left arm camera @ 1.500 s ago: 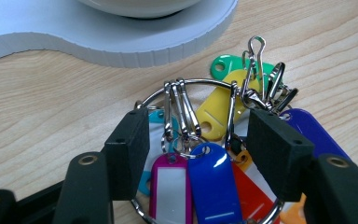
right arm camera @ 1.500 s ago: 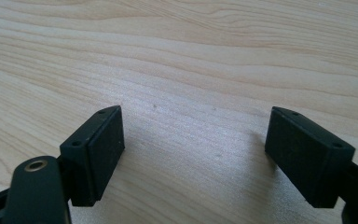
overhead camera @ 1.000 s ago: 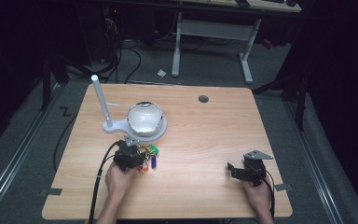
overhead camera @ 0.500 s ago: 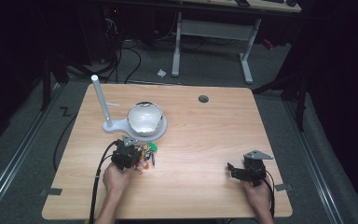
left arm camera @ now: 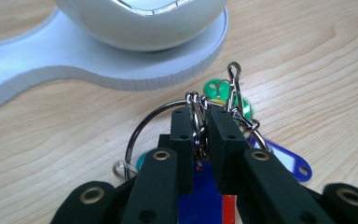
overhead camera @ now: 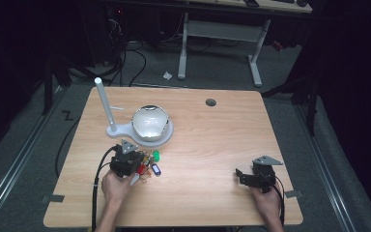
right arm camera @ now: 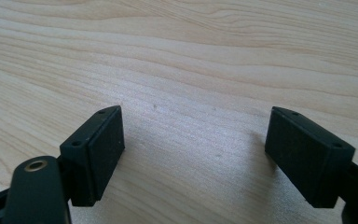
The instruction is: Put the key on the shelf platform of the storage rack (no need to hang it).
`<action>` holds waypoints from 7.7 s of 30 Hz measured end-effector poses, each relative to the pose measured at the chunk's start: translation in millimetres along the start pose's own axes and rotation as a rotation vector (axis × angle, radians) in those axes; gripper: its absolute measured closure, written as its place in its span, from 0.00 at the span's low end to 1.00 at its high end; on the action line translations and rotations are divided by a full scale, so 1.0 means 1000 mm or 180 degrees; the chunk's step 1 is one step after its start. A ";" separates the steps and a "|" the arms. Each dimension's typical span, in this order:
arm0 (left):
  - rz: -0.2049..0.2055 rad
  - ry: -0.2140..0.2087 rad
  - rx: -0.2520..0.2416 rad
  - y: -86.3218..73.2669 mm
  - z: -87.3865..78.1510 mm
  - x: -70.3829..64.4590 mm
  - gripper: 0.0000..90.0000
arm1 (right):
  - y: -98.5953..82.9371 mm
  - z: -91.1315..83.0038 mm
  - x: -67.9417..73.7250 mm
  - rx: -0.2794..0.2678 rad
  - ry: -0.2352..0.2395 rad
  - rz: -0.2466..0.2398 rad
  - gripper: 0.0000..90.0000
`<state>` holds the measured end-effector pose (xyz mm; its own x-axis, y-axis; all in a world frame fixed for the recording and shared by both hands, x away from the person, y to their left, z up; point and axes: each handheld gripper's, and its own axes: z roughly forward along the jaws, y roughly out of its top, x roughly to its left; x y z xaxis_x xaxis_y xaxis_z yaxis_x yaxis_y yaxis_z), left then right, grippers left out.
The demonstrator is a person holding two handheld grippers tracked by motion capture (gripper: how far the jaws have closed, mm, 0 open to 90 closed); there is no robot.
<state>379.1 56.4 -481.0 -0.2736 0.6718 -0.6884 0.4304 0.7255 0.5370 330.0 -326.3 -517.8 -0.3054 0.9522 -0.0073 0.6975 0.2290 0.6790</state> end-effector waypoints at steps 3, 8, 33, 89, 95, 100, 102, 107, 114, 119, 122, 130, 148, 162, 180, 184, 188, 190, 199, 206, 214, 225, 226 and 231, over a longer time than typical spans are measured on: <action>0.0005 -0.0070 -0.0044 0.006 -0.009 -0.004 0.90 | 0.000 0.000 0.000 0.0000 0.0000 0.0000 0.22; -0.0091 -0.0154 -0.0047 0.016 -0.021 -0.009 0.90 | 0.000 0.000 0.000 0.0000 0.0000 -0.0001 0.22; -0.0287 -0.0636 -0.0170 0.061 -0.072 -0.038 0.91 | 0.000 0.000 0.000 0.0000 0.0001 0.0000 0.22; -0.0456 -0.1102 -0.0148 0.141 -0.071 -0.130 0.92 | 0.000 0.000 0.000 -0.0004 0.0007 -0.0001 0.22; -0.0459 -0.1072 -0.0149 0.139 -0.061 -0.134 0.92 | 0.000 0.000 0.000 -0.0003 0.0008 -0.0002 0.22; -0.0458 -0.1013 -0.0150 0.135 -0.051 -0.137 0.92 | 0.000 0.000 0.000 -0.0003 0.0009 -0.0004 0.22; -0.0451 -0.0985 -0.0136 0.132 -0.047 -0.137 0.92 | 0.000 0.000 0.000 -0.0002 0.0011 -0.0004 0.22; -0.0403 -0.0934 -0.0119 0.125 -0.037 -0.137 0.92 | 0.000 0.000 0.000 -0.0002 0.0012 -0.0002 0.22; -0.0374 -0.0851 -0.0095 0.117 -0.025 -0.132 0.92 | 0.000 0.000 0.000 -0.0001 0.0011 -0.0006 0.21; -0.0410 -0.0806 -0.0070 0.114 -0.019 -0.128 0.92 | 0.000 0.000 0.000 -0.0002 0.0013 -0.0005 0.22; -0.0389 -0.0784 -0.0062 0.111 -0.016 -0.126 0.92 | 0.000 0.000 0.000 -0.0001 0.0011 -0.0006 0.22; -0.0367 -0.0757 -0.0042 0.106 -0.010 -0.121 0.92 | 0.000 0.000 0.000 -0.0001 0.0010 -0.0007 0.21; -0.0310 -0.0601 0.0028 0.090 0.011 -0.105 0.92 | 0.000 0.000 0.000 -0.0003 0.0009 -0.0007 0.22; -0.0192 -0.0499 -0.0039 0.072 0.025 -0.103 0.92 | 0.000 0.000 0.000 -0.0001 0.0013 -0.0008 0.21; -0.0401 -0.0362 -0.0041 0.073 0.040 -0.081 0.92 | 0.000 0.000 0.000 -0.0002 0.0016 -0.0020 0.21; -0.0344 -0.0358 -0.0064 0.071 0.044 -0.079 0.91 | 0.000 0.000 0.000 -0.0002 0.0016 -0.0018 0.21; -0.0358 -0.0330 -0.0069 0.069 0.050 -0.076 0.92 | 0.000 0.000 0.000 -0.0001 0.0017 -0.0017 0.21; -0.0355 -0.0313 -0.0060 0.067 0.053 -0.074 0.92 | 0.000 0.000 0.000 -0.0001 0.0016 -0.0018 0.21; -0.0359 -0.0173 -0.0032 0.065 0.066 -0.066 0.93 | 0.000 0.000 0.000 -0.0001 0.0016 -0.0016 0.21; -0.0443 -0.0109 -0.0034 0.068 0.072 -0.065 0.93 | 0.000 0.000 0.000 -0.0001 0.0017 -0.0017 0.21; -0.0468 -0.0030 -0.0052 0.070 0.081 -0.061 0.93 | 0.000 0.000 0.000 -0.0001 0.0016 -0.0016 0.21; -0.0367 0.0054 -0.0104 0.070 0.086 -0.055 0.86 | 0.000 0.000 0.000 0.0000 0.0017 -0.0017 0.21; -0.0423 0.0079 -0.0127 0.070 0.085 -0.056 0.85 | 0.000 0.000 0.000 -0.0001 0.0017 -0.0017 0.21; -0.0435 0.0012 -0.0188 0.072 0.077 -0.056 0.73 | 0.000 0.000 0.000 -0.0001 0.0017 -0.0018 0.21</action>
<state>491.9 59.7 -441.1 -0.3294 0.5667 -0.7553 0.3377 0.8177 0.4662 329.4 -326.2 -517.9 -0.3128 0.9498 -0.0072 0.6956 0.2342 0.6791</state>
